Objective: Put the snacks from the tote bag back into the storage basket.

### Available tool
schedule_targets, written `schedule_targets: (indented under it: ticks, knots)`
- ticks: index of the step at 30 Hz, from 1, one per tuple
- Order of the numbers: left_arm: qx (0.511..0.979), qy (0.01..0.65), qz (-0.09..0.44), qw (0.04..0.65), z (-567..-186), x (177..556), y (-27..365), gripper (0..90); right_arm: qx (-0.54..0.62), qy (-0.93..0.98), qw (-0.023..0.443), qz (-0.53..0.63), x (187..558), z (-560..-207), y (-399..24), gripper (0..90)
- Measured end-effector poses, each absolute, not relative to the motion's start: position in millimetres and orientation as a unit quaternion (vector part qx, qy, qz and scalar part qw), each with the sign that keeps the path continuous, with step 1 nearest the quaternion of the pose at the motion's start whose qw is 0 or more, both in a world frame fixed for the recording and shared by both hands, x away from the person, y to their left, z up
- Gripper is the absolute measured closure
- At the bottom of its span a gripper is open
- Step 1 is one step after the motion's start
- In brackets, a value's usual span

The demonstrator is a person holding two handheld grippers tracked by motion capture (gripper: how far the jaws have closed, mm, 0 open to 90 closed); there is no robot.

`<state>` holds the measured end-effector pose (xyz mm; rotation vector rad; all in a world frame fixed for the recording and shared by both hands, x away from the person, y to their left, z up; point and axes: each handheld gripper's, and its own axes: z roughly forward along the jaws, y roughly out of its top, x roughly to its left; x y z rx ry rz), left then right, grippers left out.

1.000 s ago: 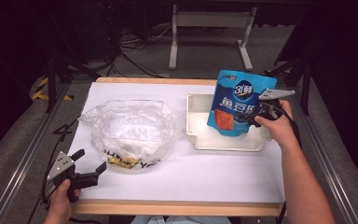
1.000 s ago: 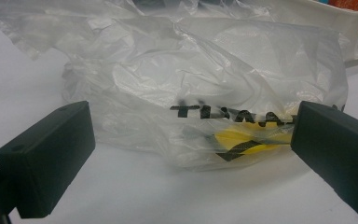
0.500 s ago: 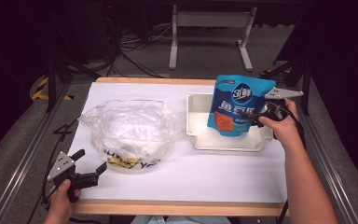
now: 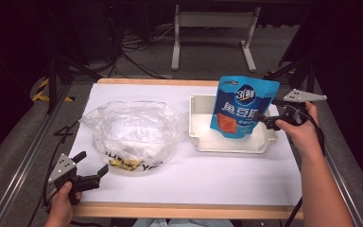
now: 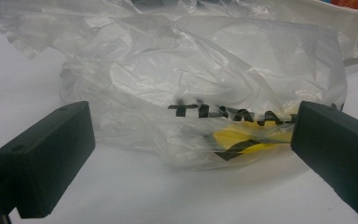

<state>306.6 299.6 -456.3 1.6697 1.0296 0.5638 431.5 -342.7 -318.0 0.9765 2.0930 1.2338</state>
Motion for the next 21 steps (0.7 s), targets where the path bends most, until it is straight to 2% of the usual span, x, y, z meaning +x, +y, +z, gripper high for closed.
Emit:
schedule_targets:
  ticks: [10,21]
  knots:
    - [0.694,0.432,0.237,0.524,-455.8,304.7,301.0,0.3,0.359,0.771,0.268,0.453,404.8,-303.1,-347.4,6.0]
    - [0.694,0.428,0.239,0.527,-455.0,305.3,300.1,0.3,0.342,0.769,0.243,0.483,361.7,-289.5,-336.7,5.9]
